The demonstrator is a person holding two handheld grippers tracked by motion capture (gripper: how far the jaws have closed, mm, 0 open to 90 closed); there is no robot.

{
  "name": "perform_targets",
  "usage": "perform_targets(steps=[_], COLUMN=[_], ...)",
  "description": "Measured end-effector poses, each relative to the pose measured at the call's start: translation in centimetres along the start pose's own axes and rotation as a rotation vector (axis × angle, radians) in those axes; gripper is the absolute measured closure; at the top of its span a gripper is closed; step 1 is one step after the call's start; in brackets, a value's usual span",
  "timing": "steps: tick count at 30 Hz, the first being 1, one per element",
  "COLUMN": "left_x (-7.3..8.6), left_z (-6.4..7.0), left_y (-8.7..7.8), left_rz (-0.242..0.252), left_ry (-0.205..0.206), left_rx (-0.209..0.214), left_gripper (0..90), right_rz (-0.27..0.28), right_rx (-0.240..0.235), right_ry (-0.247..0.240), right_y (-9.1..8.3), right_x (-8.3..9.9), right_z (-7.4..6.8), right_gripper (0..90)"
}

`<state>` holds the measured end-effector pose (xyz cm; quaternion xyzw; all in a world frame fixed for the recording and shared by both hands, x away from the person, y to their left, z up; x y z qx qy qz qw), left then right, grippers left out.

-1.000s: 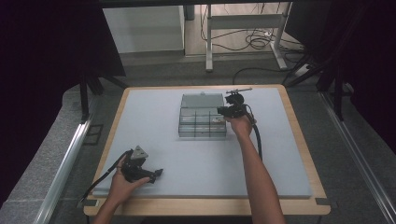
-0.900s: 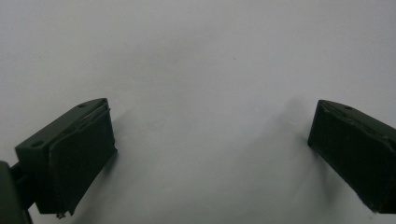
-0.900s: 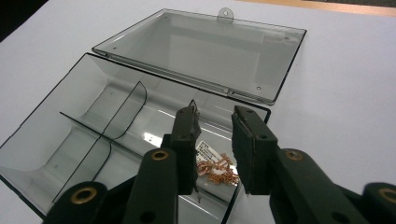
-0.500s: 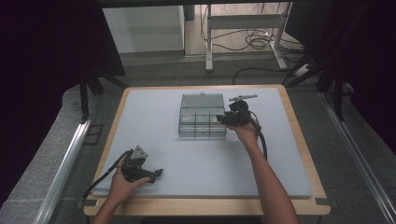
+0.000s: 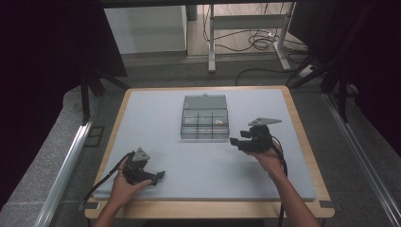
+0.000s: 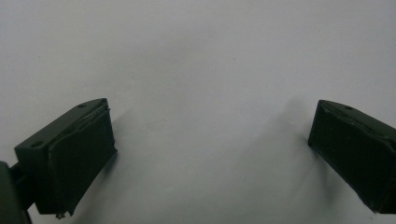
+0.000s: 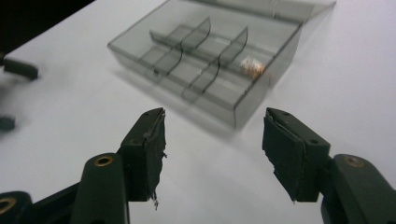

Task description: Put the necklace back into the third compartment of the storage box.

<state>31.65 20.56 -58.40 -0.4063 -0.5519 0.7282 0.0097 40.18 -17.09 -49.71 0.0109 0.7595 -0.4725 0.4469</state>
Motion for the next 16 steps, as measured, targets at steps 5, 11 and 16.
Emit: perform_targets(steps=[5,11,16], left_x=[0.0,0.0,0.0], left_z=[0.0,0.0,0.0], left_y=[0.0,0.0,0.0], left_rz=[0.0,-0.001,-0.001], left_ry=[-0.001,0.0,0.0], left_rx=[0.001,0.001,0.002], left_gripper=[0.0,0.0,0.0], right_rz=[-0.022,-0.018,0.015], right_rx=[0.007,0.008,0.004], right_ry=[0.003,0.008,0.006], right_y=[-1.0,-1.7,-1.6], right_x=[2.8,4.6,4.6], right_z=[-0.1,-0.3,0.3], right_gripper=[37.0,36.6,34.1])
Point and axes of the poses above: each handheld gripper's, and its own axes: y roughly forward along the jaws, x roughly out of its underside, z roughly to its right, the point moved 4 cm from there along y, roughly forward along the jaws, and after that the axes turned 8 degrees about -z, right-handed, at the moved point
